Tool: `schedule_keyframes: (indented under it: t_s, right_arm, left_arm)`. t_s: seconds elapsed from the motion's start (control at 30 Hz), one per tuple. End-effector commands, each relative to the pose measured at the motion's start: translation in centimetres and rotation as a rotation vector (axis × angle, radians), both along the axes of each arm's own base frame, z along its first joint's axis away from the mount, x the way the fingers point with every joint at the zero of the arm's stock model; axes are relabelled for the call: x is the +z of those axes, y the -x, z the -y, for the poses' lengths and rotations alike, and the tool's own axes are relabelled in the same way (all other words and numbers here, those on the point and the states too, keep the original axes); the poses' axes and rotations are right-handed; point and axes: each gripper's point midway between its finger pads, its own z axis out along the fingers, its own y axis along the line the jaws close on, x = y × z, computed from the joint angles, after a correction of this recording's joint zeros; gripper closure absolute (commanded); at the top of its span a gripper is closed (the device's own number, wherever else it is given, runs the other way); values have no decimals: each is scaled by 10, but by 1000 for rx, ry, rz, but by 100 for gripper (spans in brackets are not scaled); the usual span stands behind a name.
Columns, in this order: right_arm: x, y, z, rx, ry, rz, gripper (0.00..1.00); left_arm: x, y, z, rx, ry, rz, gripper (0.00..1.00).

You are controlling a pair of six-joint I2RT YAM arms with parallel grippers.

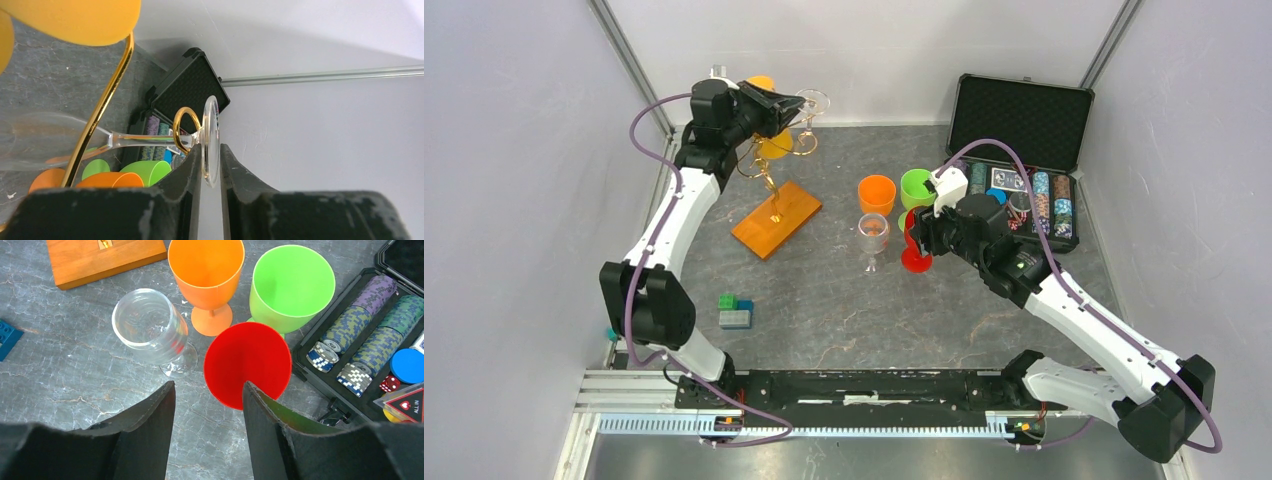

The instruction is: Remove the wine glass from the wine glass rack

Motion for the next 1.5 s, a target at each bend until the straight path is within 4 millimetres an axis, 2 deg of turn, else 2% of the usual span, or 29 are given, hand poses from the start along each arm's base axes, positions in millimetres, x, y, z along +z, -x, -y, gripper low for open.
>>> schedule_keyframes:
  t_s: [0.0, 0.17, 0.43, 0.57, 0.63, 1.03, 1.3, 1.47]
  right_arm:
    - [11, -3, -1, -9, -34, 36, 43]
    - [10, -4, -2, -5, -37, 36, 43]
    - [9, -2, -2, -4, -41, 36, 44]
    - [8, -1, -2, -4, -46, 33, 44]
    - [7, -1, -1, -7, -43, 31, 44]
    - [9, -2, -1, -10, -47, 38, 44]
    - [10, -2, -3, -3, -54, 36, 44]
    - [10, -1, -2, -6, -54, 39, 44]
  left_arm:
    - [11, -5, 11, -14, 48, 16, 76]
    - [6, -8, 7, 26, 6, 0, 74]
    - [6, -2, -6, 96, -118, -3, 81]
    - [7, 0, -9, 106, -145, 8, 94]
    - [9, 1, -8, 100, -145, 20, 98]
    - [57, 28, -4, 52, -84, 163, 98]
    - [63, 38, -2, 26, -71, 176, 98]
    - [58, 40, -6, 43, -104, 159, 98]
